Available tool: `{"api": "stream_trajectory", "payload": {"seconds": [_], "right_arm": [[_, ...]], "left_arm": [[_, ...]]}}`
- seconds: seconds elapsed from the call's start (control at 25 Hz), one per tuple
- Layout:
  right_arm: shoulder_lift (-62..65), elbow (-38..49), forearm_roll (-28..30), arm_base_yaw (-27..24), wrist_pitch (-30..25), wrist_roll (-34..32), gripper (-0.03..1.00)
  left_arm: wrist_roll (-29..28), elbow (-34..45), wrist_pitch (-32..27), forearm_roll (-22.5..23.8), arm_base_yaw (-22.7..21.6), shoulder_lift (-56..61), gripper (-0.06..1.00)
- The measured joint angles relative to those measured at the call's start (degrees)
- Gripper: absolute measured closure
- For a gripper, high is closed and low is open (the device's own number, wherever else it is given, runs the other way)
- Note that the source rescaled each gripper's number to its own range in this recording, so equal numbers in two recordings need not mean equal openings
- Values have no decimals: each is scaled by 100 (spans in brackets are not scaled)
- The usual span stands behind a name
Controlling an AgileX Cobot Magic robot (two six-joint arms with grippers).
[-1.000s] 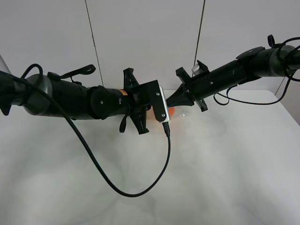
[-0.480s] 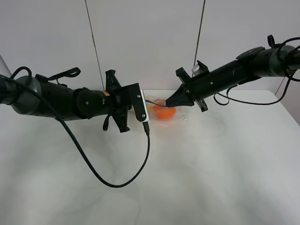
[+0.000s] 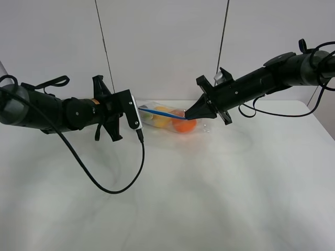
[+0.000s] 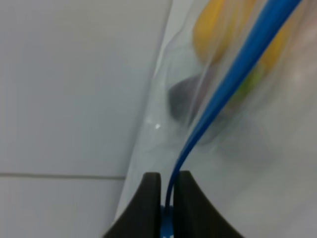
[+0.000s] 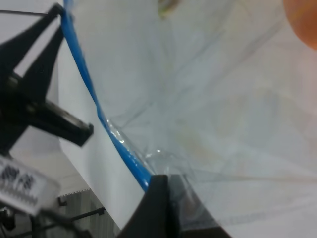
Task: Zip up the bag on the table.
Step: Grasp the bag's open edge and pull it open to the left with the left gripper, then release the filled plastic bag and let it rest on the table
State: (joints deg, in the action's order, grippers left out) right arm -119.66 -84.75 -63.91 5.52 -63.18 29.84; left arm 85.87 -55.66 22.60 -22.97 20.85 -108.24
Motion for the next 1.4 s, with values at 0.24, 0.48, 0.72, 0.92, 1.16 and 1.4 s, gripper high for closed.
{"api": "stream_trajectory", "payload": {"seconds": [0.24, 0.48, 0.72, 0.92, 1.16, 1.4], "right_arm": [[0, 0, 0, 0, -20, 0, 97], [0, 0, 12, 0, -48, 0, 97], [0, 0, -5, 48, -53, 0, 97], [0, 0, -32, 48, -48, -1, 97], [0, 0, 149, 34, -104, -1, 97], [0, 0, 168, 34, -139, -1, 97]], "left_arm": [[0, 0, 7, 66, -481, 0, 94], [6, 4, 28, 331, -760, 0, 94], [6, 4, 28, 498, -827, 0, 94], [-44, 4, 23, 536, -847, 0, 94], [-1186, 4, 156, 965, -962, 0, 63], [-2253, 4, 173, 1167, -1319, 0, 2]]}}
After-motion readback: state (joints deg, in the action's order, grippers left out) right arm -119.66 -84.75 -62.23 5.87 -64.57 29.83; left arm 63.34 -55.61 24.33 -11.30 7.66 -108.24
